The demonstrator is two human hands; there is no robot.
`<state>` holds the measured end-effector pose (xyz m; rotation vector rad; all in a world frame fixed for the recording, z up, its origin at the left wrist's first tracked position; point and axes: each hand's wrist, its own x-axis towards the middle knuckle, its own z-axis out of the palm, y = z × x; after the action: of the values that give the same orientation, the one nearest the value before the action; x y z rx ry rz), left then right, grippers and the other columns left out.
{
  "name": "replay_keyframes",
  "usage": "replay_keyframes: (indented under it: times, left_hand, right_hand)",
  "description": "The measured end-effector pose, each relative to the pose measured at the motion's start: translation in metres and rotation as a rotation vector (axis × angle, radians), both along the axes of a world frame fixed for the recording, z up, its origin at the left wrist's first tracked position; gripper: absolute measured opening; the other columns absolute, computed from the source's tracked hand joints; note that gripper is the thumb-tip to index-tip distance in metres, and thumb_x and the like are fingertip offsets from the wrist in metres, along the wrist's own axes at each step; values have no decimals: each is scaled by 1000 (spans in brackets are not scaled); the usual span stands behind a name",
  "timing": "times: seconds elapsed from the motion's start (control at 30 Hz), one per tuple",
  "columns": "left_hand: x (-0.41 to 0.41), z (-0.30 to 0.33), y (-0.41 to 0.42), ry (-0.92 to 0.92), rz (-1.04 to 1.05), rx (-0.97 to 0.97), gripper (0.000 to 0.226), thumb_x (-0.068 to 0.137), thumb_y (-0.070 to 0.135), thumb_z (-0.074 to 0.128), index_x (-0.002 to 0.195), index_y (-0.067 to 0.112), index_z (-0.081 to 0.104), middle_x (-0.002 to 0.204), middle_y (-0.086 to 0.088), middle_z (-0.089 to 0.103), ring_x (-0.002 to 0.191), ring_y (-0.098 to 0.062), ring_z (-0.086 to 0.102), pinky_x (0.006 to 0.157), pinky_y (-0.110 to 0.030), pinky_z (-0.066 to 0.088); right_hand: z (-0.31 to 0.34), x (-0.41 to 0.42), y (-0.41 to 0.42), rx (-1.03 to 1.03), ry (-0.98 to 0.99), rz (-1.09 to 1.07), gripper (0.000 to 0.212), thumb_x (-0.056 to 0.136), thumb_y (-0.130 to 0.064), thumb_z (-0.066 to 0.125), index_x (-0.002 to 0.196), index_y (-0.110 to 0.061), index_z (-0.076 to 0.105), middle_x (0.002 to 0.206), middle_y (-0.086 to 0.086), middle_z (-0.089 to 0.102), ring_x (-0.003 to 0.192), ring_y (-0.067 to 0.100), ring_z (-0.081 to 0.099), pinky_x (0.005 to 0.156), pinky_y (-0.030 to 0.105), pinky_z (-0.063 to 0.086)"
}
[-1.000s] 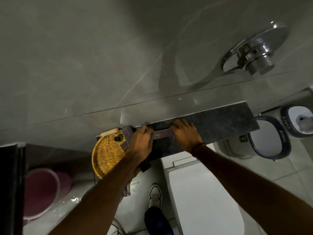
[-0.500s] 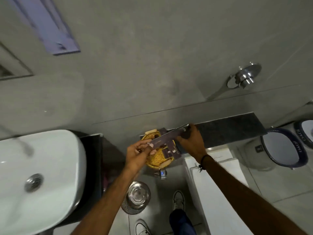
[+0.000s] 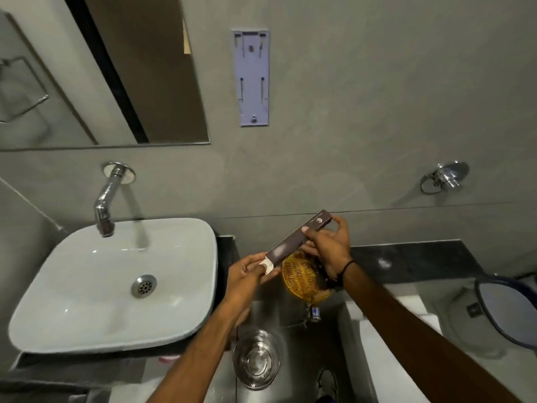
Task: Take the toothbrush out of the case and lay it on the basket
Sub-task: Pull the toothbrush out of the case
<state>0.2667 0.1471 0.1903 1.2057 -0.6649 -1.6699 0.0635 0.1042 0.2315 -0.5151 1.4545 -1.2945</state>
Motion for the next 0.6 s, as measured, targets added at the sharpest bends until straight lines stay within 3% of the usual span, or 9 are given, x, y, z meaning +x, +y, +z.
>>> replay_keyframes:
  times: [0.1, 0.17, 0.23, 0.33, 0.47, 0.6]
  left_hand:
    - [4, 0, -5, 237, 51, 140, 23, 102, 3, 53, 115, 4, 71, 106, -18, 82, 94, -32, 81, 69, -31, 66]
    - [0, 0, -6, 386, 101, 259, 23, 101, 12, 54, 115, 2, 69, 98, -20, 82, 81, -31, 79, 65, -35, 65]
    - [-8, 1, -7, 487, 141, 353, 29, 100, 19, 51, 119, 0, 64, 90, -19, 79, 77, -29, 73, 66, -36, 60]
    - [-16, -1, -9, 531, 193, 426, 37, 103, 26, 49, 126, 0, 60, 98, -18, 70, 85, -27, 65, 74, -35, 53]
    - [-14, -4, -13, 563, 251, 457, 33, 104, 28, 55, 122, 1, 59, 104, -21, 65, 92, -27, 65, 93, -37, 52]
    - [-11, -9, -19, 532, 281, 448, 38, 97, 31, 67, 118, 0, 62, 103, -18, 67, 90, -23, 67, 69, -32, 59]
  right_hand:
    - [28, 21, 8, -142, 267, -66, 83, 81, -4, 81, 143, -40, 38, 119, 15, 69, 90, 28, 77, 71, 46, 67]
    - [41, 39, 19, -326, 505, 22, 85, 80, -10, 83, 143, -44, 37, 112, 2, 69, 86, 19, 78, 64, 38, 67]
    - [49, 54, 28, -464, 657, 149, 83, 80, -16, 83, 143, -44, 37, 113, 1, 69, 83, 14, 78, 61, 31, 66]
    - [60, 65, 32, -534, 732, 151, 80, 81, -20, 83, 143, -41, 37, 119, 5, 67, 87, 15, 76, 63, 32, 67]
    - [68, 65, 31, -560, 798, 147, 79, 82, -21, 83, 145, -34, 37, 120, 6, 67, 88, 16, 74, 65, 34, 67]
    - [75, 59, 22, -567, 774, 101, 78, 83, -22, 82, 145, -34, 36, 119, 7, 66, 86, 16, 75, 65, 33, 67]
